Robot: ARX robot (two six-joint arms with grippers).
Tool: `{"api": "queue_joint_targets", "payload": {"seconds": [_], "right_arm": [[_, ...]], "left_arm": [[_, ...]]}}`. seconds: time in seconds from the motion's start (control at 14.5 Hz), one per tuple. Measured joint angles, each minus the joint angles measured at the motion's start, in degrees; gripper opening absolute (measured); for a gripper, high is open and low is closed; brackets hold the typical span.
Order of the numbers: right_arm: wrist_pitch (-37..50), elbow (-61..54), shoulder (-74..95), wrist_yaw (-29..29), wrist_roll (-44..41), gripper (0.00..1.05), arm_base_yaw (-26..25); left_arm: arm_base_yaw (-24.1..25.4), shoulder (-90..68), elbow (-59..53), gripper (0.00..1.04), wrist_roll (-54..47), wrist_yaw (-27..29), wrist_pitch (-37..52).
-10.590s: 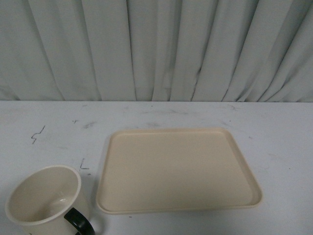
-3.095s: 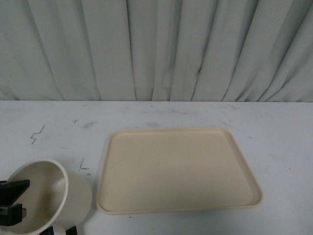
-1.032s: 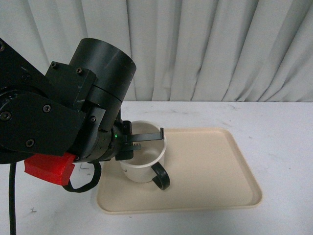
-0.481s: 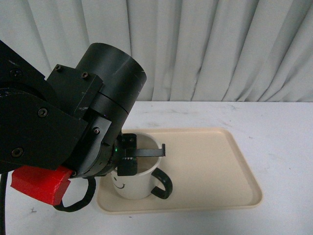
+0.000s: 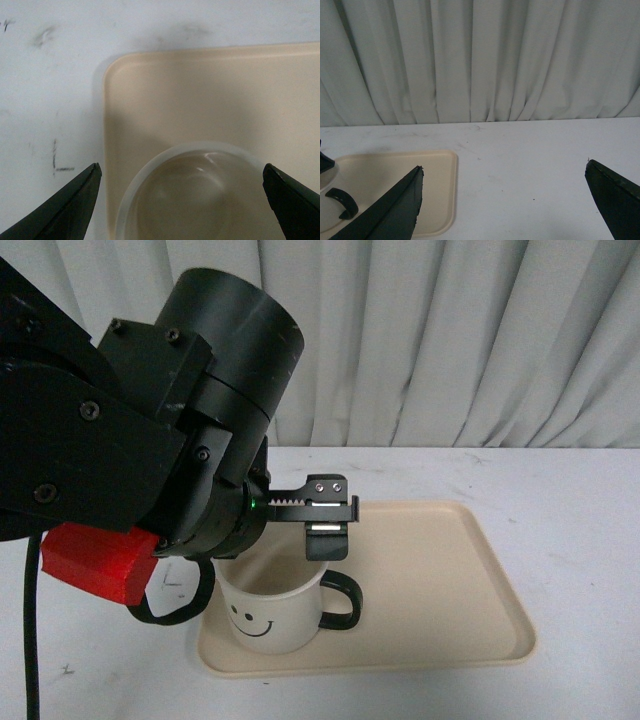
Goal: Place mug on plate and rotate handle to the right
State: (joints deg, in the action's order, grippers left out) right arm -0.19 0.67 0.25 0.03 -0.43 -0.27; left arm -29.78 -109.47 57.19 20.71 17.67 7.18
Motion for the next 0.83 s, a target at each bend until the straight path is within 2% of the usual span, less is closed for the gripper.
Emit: {"api": "queue_joint_targets", "payload": {"seconds": [0.14, 0.21, 0.28, 0.34, 0.48, 0.62, 0.69, 0.83], "right_arm": [[0.0, 0.0, 0.0, 0.0, 0.0, 0.98, 0.0], [0.0, 0.0, 0.0, 0.0, 0.0, 0.98, 0.0], [0.0, 0.0, 0.0, 0.0, 0.0, 0.98, 0.0], [0.0, 0.0, 0.0, 0.0, 0.0, 0.98, 0.0], [0.0, 0.0, 0.0, 0.0, 0.0, 0.98, 0.0], [0.0, 0.0, 0.0, 0.0, 0.0, 0.98, 0.0], [0.0, 0.0, 0.0, 0.0, 0.0, 0.98, 0.0], [0.0, 0.0, 0.0, 0.0, 0.0, 0.98, 0.0]], "left_arm": [[0.9, 3.8, -1.6, 0.98, -3.4, -2.8, 5.9], [1.2, 6.3, -4.0, 0.98, -6.2, -2.0, 11.5], [2.5, 8.9, -6.8, 0.98, -11.3, -1.9, 20.9], [4.6, 13.4, -10.9, 0.98, -16.7, -6.2, 31.4], [6.7, 20.3, -15.2, 0.98, -22.3, -10.6, 39.2], [7.8, 27.8, -20.9, 0.83, -22.2, -1.9, 38.8], [10.8, 34.2, -27.5, 0.71, -21.9, -0.5, 37.0], [16.2, 44.6, -37.3, 0.44, -21.1, -2.6, 37.8]]}}
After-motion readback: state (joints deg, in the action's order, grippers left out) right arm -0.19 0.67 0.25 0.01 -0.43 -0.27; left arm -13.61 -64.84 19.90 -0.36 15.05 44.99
